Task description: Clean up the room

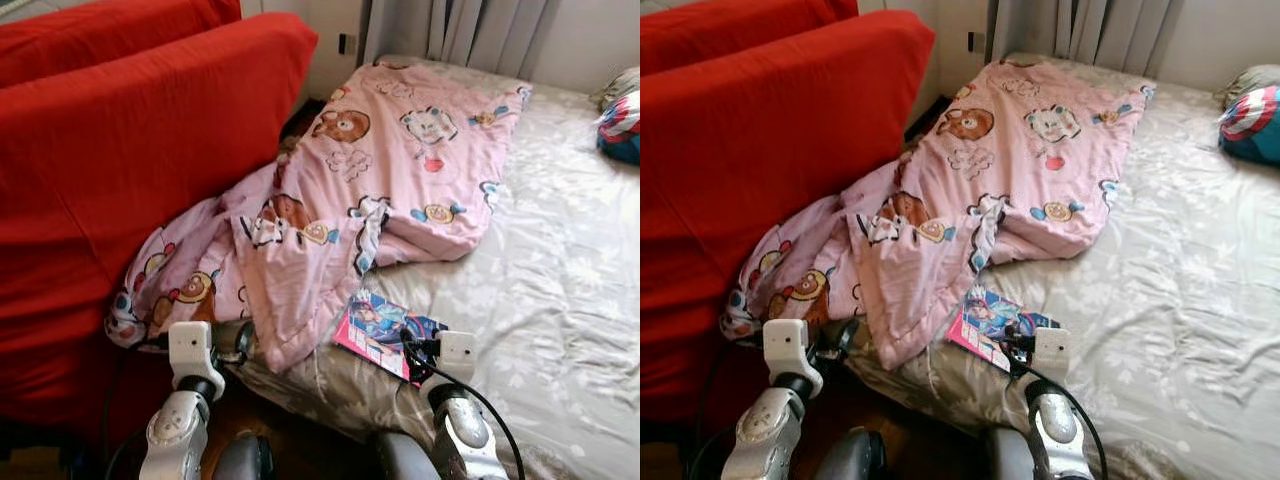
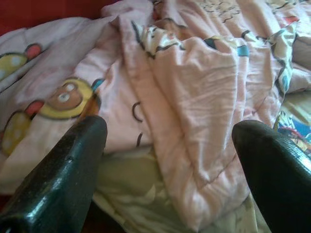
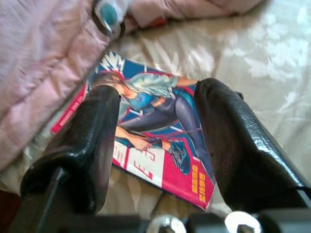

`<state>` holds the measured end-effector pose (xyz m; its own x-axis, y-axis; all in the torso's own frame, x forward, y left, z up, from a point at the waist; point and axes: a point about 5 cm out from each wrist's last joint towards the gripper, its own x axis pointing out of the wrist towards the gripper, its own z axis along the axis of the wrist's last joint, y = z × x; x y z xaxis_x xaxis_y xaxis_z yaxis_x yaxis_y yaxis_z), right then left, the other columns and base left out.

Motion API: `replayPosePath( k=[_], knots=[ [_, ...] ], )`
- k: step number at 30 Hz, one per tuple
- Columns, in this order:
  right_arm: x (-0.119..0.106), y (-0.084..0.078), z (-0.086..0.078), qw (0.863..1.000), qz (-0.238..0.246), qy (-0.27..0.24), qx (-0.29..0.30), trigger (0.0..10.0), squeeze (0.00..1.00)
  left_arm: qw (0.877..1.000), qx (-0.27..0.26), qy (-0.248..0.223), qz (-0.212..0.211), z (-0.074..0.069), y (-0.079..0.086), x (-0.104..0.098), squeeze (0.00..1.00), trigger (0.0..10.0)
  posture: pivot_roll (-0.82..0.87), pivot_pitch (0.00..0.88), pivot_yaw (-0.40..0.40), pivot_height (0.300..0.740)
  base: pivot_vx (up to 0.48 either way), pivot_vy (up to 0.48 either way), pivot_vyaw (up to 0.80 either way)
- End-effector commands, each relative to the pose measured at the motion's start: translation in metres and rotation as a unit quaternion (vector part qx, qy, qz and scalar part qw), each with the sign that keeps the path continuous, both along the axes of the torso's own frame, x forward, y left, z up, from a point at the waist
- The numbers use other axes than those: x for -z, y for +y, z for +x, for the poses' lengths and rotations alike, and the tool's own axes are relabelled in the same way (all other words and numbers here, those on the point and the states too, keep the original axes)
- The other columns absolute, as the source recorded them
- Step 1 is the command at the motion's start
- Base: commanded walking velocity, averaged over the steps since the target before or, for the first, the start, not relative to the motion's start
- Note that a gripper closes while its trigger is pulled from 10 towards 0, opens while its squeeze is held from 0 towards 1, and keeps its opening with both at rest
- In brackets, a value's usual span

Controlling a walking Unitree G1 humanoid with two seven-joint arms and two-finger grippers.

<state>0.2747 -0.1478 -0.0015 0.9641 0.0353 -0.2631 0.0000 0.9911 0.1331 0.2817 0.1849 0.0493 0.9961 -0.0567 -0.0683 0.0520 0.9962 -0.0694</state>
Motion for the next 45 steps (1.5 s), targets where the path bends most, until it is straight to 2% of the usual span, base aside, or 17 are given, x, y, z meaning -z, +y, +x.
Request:
replayPosePath(
  k=[1,9,17,20,28,33,39,45],
  knots=[
    [0.004,0.001,-0.003,1.000,-0.003,0.013,-0.005,10.0,0.00,1.000,0.001,0.011,-0.001,-0.003,0.001,0.003,0.00,10.0,-0.06,0.208,-0.019,0.615,0.000,0.000,0.00],
    [0.009,-0.004,-0.001,0.999,0.010,0.039,0.024,10.0,0.00,1.000,0.006,0.008,0.006,-0.008,0.003,0.001,0.00,10.0,-0.02,0.267,-0.008,0.615,0.000,0.000,0.00],
    [0.000,-0.014,0.013,0.998,-0.006,0.050,0.041,10.0,0.00,1.000,0.004,0.007,0.012,-0.016,0.005,0.000,0.00,10.0,0.00,0.328,-0.003,0.610,0.000,0.000,0.00],
    [-0.006,-0.019,0.019,0.998,-0.006,0.035,0.045,10.0,0.00,1.000,0.005,0.007,0.013,-0.017,0.003,0.000,0.00,10.0,0.00,0.343,-0.003,0.600,0.000,0.000,0.00],
    [-0.016,-0.018,0.029,0.999,0.009,0.020,0.047,10.0,0.00,1.000,0.003,0.002,0.021,-0.007,0.010,-0.005,0.00,10.0,0.00,0.297,0.026,0.600,0.000,0.000,0.00],
    [-0.018,-0.014,0.033,0.998,0.022,0.023,0.046,10.0,0.00,0.999,-0.009,-0.015,0.042,0.013,0.030,-0.025,0.00,10.0,0.00,0.264,0.062,0.600,0.000,0.000,0.00],
    [-0.020,-0.024,0.035,0.997,0.037,0.023,0.071,10.0,0.00,0.998,-0.018,-0.022,0.053,0.017,0.039,-0.031,0.00,10.0,0.03,0.262,0.066,0.600,0.000,0.000,0.00],
    [-0.026,-0.041,0.037,0.994,0.049,0.009,0.095,10.0,0.00,0.998,-0.021,-0.034,0.057,0.015,0.039,-0.037,0.00,10.0,0.09,0.342,0.048,0.600,0.000,0.000,0.00]
  ],
)
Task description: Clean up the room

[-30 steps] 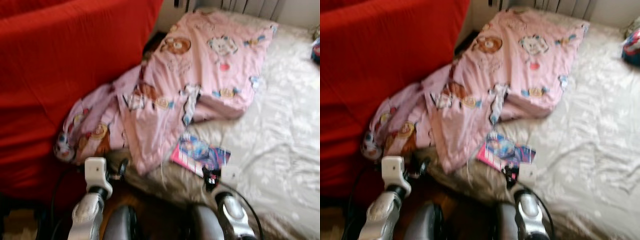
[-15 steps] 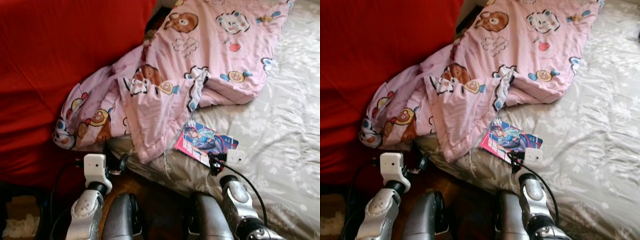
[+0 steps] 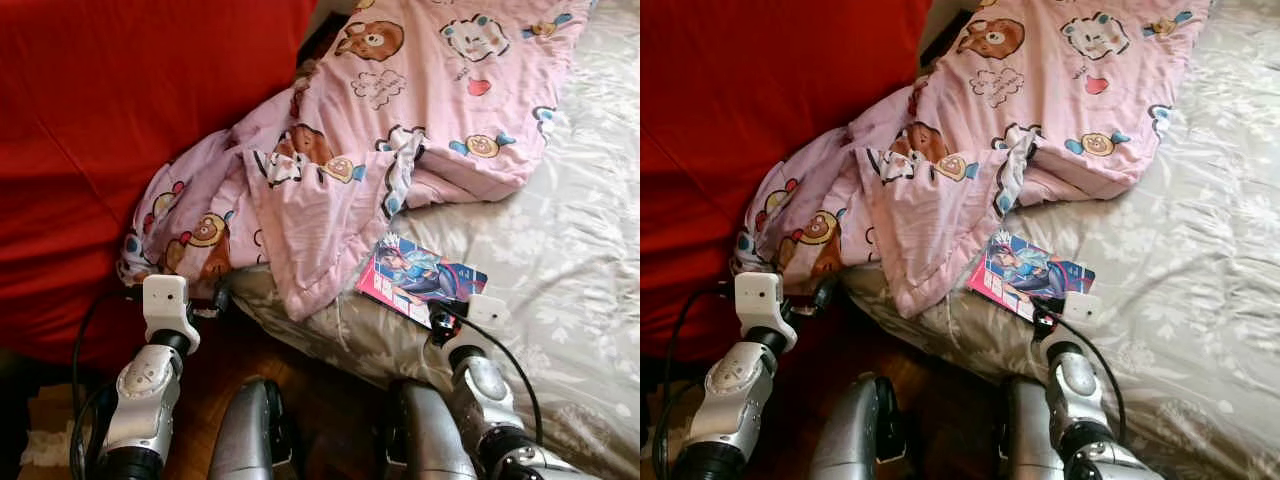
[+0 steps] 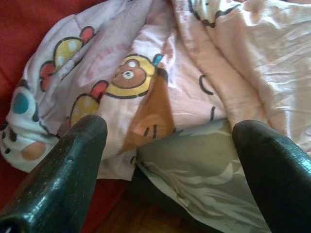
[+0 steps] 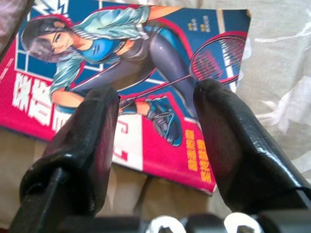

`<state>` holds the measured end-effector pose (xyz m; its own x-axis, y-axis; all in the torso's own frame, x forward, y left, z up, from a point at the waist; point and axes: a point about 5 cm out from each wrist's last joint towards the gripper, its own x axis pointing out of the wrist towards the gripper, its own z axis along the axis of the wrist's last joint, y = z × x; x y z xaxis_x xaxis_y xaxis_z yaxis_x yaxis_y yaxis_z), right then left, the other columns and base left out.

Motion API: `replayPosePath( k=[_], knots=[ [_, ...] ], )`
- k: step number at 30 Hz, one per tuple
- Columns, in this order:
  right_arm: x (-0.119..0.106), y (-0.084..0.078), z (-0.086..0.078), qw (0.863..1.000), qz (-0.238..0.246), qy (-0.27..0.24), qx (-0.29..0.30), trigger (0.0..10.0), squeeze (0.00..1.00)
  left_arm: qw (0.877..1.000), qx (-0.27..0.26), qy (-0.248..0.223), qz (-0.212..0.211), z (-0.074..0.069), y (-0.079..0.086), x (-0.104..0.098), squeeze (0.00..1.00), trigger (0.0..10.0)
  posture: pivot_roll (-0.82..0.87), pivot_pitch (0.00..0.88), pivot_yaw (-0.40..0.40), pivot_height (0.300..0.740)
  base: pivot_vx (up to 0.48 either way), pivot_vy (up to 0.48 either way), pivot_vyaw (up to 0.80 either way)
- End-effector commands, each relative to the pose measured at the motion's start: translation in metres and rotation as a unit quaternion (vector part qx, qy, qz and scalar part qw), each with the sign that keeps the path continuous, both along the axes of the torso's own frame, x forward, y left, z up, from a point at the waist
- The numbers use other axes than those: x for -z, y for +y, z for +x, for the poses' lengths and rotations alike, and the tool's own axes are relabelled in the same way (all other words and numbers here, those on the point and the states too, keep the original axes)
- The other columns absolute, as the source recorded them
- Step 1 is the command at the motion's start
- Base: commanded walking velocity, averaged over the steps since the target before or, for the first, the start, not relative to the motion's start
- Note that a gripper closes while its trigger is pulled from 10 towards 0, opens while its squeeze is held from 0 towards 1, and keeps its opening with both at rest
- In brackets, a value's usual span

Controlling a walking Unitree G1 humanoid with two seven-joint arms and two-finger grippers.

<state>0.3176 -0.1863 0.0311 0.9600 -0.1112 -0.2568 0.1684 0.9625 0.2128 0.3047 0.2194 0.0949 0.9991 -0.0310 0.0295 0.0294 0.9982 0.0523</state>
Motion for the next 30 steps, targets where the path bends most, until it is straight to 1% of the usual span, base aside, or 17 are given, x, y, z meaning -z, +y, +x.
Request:
replayPosePath(
  k=[1,2,3,6,7,8,10,13,17,23,30],
  knots=[
    [0.007,-0.003,-0.005,1.000,0.010,0.013,0.008,10.0,0.00,1.000,-0.010,0.017,-0.003,-0.008,0.005,0.009,0.00,10.0,0.09,0.342,0.048,0.600,0.000,0.000,0.00],
    [0.007,-0.005,-0.006,1.000,0.011,0.012,0.018,10.0,0.00,1.000,-0.016,0.019,-0.001,-0.013,0.007,0.011,0.00,10.0,0.08,0.330,0.047,0.600,0.000,0.000,0.00],
    [0.007,-0.006,-0.007,1.000,0.012,0.011,0.021,10.0,0.00,1.000,-0.018,0.020,-0.001,-0.015,0.008,0.012,0.00,10.0,0.08,0.330,0.047,0.600,0.000,0.000,0.00],
    [0.006,-0.015,-0.008,0.999,0.024,0.006,0.046,10.0,0.00,0.999,-0.027,0.030,0.004,-0.026,0.014,0.017,0.00,10.0,0.10,0.347,0.047,0.600,0.000,0.000,0.00],
    [0.006,-0.015,-0.008,0.999,0.024,0.006,0.046,10.0,0.00,0.999,-0.027,0.030,0.004,-0.026,0.014,0.017,0.00,10.0,0.10,0.347,0.047,0.600,0.000,0.000,0.00],
    [0.007,-0.017,-0.009,0.998,0.031,0.006,0.054,10.0,0.00,0.999,-0.028,0.035,0.007,-0.030,0.016,0.020,0.00,10.0,0.09,0.356,0.052,0.600,0.000,0.000,0.00],
    [0.007,-0.017,-0.009,0.998,0.033,0.006,0.056,10.0,0.00,0.999,-0.029,0.037,0.008,-0.032,0.017,0.020,0.00,10.0,0.09,0.357,0.054,0.600,0.000,0.000,0.00],
    [0.010,-0.018,-0.012,0.998,0.034,0.007,0.055,10.0,0.00,0.999,-0.032,0.040,0.012,-0.039,0.020,0.021,0.00,10.0,0.11,0.364,0.060,0.600,0.000,0.000,0.00],
    [0.015,-0.019,-0.017,0.997,0.042,0.015,0.059,10.0,0.00,0.998,-0.035,0.045,0.026,-0.047,0.027,0.018,0.00,10.0,0.13,0.390,0.076,0.600,0.000,0.000,0.00],
    [0.018,-0.020,-0.020,0.997,0.049,0.017,0.065,10.0,0.00,0.997,-0.037,0.052,0.038,-0.055,0.035,0.015,0.00,10.0,0.15,0.419,0.093,0.600,0.000,0.000,0.00],
    [0.020,-0.022,-0.023,0.996,0.052,0.015,0.074,10.0,0.00,0.997,-0.037,0.060,0.044,-0.059,0.037,0.014,0.00,10.0,0.15,0.414,0.101,0.600,0.000,0.000,0.00]
  ],
)
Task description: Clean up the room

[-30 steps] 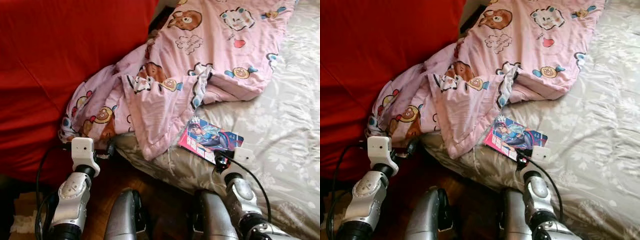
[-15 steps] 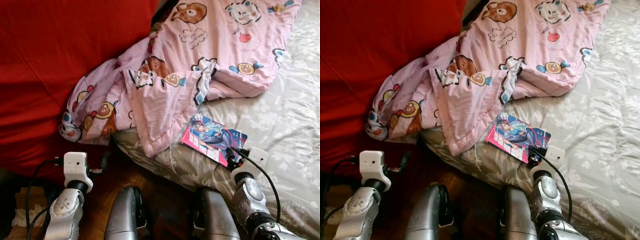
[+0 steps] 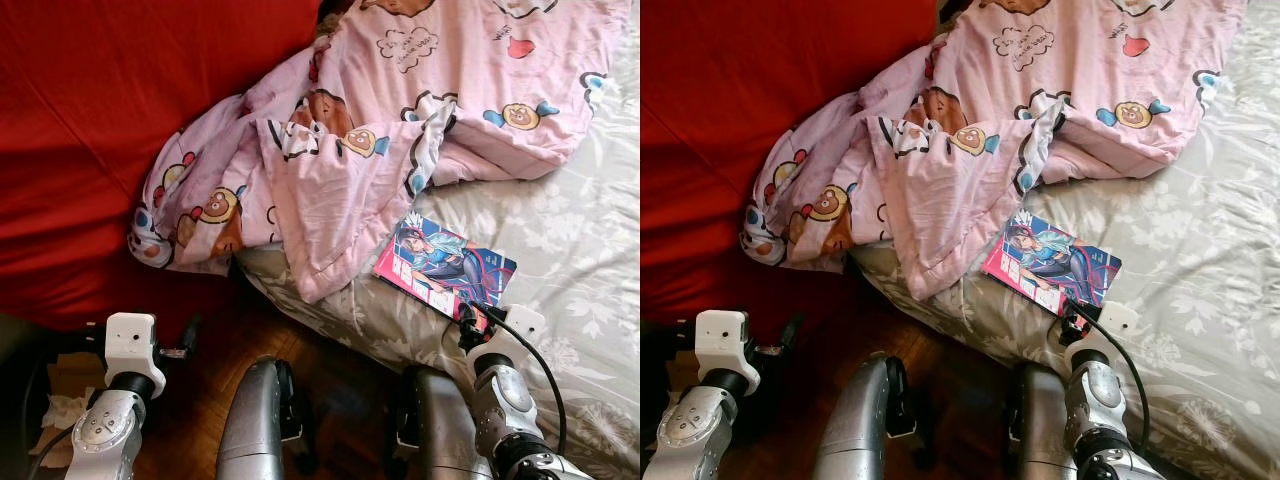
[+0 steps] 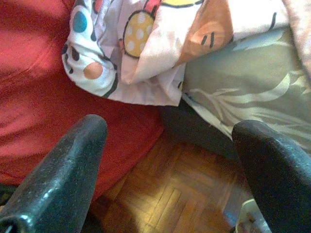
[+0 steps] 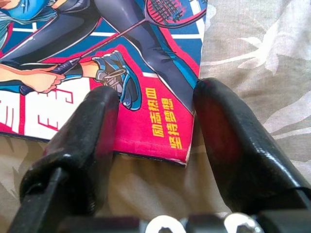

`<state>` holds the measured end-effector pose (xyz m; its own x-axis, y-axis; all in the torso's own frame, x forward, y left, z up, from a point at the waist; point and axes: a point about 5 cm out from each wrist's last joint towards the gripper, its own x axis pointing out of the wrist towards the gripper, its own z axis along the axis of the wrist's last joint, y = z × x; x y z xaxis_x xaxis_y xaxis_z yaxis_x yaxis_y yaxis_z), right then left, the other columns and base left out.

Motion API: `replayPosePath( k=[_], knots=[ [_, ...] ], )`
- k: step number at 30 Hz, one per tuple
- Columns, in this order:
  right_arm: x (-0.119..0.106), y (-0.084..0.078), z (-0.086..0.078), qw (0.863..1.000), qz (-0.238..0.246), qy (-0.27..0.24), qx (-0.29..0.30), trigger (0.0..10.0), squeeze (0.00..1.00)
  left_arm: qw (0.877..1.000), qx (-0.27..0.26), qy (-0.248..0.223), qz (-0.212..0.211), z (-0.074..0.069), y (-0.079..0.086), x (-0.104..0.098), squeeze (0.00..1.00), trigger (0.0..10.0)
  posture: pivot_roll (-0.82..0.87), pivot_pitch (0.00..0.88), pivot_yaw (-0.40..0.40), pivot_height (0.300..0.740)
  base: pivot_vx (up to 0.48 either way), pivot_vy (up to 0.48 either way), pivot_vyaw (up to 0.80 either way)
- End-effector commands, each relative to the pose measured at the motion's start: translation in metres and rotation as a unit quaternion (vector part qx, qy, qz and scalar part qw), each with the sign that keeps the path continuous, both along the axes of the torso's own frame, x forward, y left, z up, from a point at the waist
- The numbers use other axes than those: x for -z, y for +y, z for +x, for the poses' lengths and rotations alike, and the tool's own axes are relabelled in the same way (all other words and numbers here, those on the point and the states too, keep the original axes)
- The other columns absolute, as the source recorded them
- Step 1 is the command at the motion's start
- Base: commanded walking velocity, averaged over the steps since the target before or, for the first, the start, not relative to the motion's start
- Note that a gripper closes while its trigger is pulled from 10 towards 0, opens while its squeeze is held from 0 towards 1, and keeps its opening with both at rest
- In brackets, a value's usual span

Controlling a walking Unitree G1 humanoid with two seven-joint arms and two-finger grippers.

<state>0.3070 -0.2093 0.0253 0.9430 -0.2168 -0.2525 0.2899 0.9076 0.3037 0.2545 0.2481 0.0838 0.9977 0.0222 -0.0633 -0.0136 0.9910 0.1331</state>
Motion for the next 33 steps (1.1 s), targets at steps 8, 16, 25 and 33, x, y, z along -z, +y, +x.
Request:
replayPosePath(
  k=[8,16,25,33],
  knots=[
    [0.018,-0.002,-0.016,0.999,0.019,0.035,0.014,10.0,0.00,1.000,-0.005,0.018,0.011,-0.009,0.006,0.002,0.00,10.0,0.16,0.417,0.106,0.600,0.000,0.000,0.00],
    [0.031,-0.001,-0.027,0.997,0.047,0.057,0.027,10.0,0.00,0.999,-0.007,0.024,0.026,-0.010,0.015,0.000,0.00,10.0,0.18,0.419,0.127,0.600,0.000,0.000,0.00],
    [0.036,0.008,-0.028,0.984,0.170,0.040,0.026,10.0,0.00,0.999,0.002,0.019,0.039,-0.008,0.016,-0.005,0.00,10.0,0.20,0.409,0.140,0.600,0.000,0.000,0.00],
    [0.033,0.038,-0.021,0.937,0.345,-0.012,-0.046,10.0,0.00,0.998,0.002,0.018,0.055,-0.011,0.026,-0.012,0.00,10.0,0.22,0.425,0.158,0.600,0.000,0.000,0.00]
  ],
)
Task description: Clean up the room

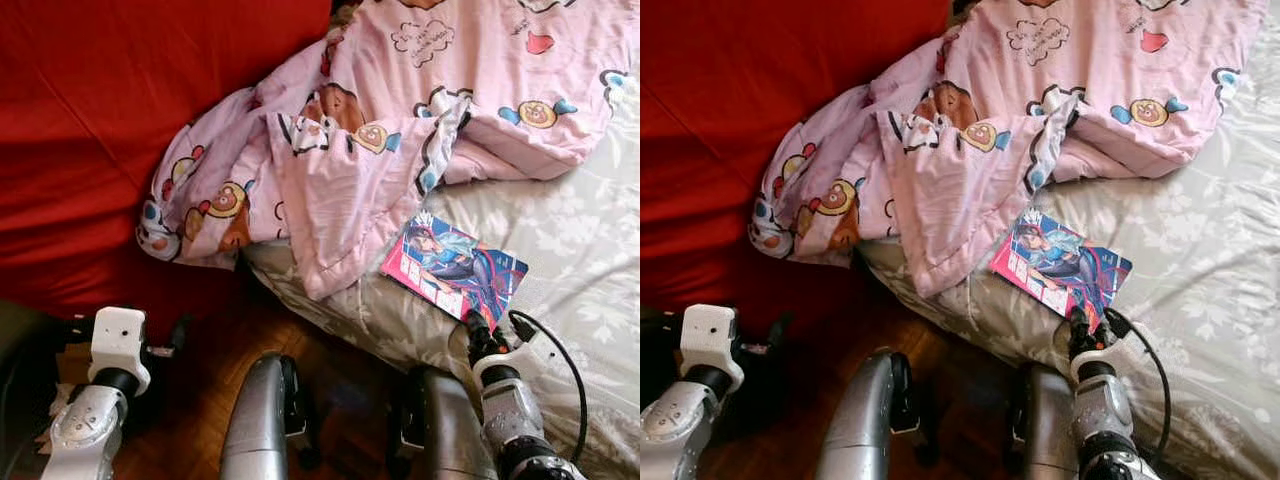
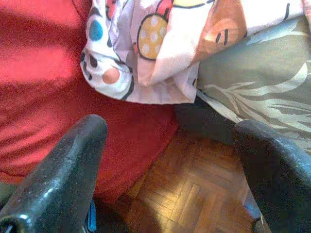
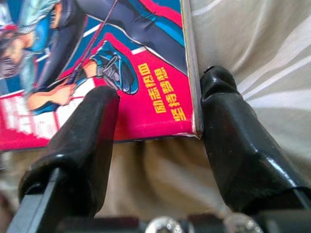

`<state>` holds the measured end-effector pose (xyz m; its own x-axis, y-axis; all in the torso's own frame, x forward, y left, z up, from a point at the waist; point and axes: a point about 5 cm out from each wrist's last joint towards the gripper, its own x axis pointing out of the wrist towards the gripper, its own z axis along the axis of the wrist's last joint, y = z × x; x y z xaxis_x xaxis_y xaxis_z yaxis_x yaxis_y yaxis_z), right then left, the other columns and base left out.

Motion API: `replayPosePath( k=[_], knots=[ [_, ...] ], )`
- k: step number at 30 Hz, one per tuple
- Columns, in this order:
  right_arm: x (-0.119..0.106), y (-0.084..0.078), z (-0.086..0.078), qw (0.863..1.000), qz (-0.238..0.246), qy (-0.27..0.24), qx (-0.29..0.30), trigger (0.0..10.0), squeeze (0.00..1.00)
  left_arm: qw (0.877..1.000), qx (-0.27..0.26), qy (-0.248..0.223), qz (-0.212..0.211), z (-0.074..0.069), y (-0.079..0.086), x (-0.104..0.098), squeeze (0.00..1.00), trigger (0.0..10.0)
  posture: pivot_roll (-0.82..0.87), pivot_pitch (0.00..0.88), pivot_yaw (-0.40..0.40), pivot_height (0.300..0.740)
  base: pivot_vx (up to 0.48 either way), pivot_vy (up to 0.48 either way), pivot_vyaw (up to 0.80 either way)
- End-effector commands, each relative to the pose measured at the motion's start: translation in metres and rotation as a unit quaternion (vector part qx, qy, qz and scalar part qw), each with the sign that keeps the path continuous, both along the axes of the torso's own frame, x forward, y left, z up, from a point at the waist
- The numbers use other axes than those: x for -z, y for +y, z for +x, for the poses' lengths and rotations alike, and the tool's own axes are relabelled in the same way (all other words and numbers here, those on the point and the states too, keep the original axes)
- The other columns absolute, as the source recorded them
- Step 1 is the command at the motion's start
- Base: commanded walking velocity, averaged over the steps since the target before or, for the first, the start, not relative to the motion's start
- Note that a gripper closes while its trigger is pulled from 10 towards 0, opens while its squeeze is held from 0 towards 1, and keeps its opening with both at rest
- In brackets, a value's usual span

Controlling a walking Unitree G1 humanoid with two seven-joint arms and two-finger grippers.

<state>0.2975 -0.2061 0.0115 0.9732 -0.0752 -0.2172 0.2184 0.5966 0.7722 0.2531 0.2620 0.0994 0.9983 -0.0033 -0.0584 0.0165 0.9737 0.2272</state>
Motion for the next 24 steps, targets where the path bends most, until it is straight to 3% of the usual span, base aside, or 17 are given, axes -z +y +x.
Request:
replayPosePath(
  k=[1,6,12,24],
  knots=[
    [0.021,0.036,-0.013,0.994,0.077,0.036,-0.061,10.0,0.00,1.000,-0.015,0.019,0.008,-0.010,0.012,0.003,0.00,10.0,0.23,0.426,0.159,0.600,0.000,0.000,0.00],
    [0.031,0.043,-0.025,0.989,0.119,0.048,-0.075,10.0,0.00,1.000,-0.012,0.021,0.011,-0.016,0.011,0.003,0.00,10.0,0.24,0.441,0.165,0.600,0.000,0.000,0.00],
    [0.043,0.046,-0.038,0.983,0.159,0.077,-0.050,10.0,0.00,0.999,-0.015,0.029,0.016,-0.026,0.014,0.002,0.00,10.0,0.27,0.464,0.171,0.600,0.000,0.000,0.00],
    [0.031,0.064,-0.026,0.977,0.197,0.017,-0.079,9.7,0.00,0.999,-0.020,0.034,0.024,-0.037,0.016,-0.002,0.00,10.0,0.30,0.487,0.185,0.600,0.000,0.000,0.00]
  ],
)
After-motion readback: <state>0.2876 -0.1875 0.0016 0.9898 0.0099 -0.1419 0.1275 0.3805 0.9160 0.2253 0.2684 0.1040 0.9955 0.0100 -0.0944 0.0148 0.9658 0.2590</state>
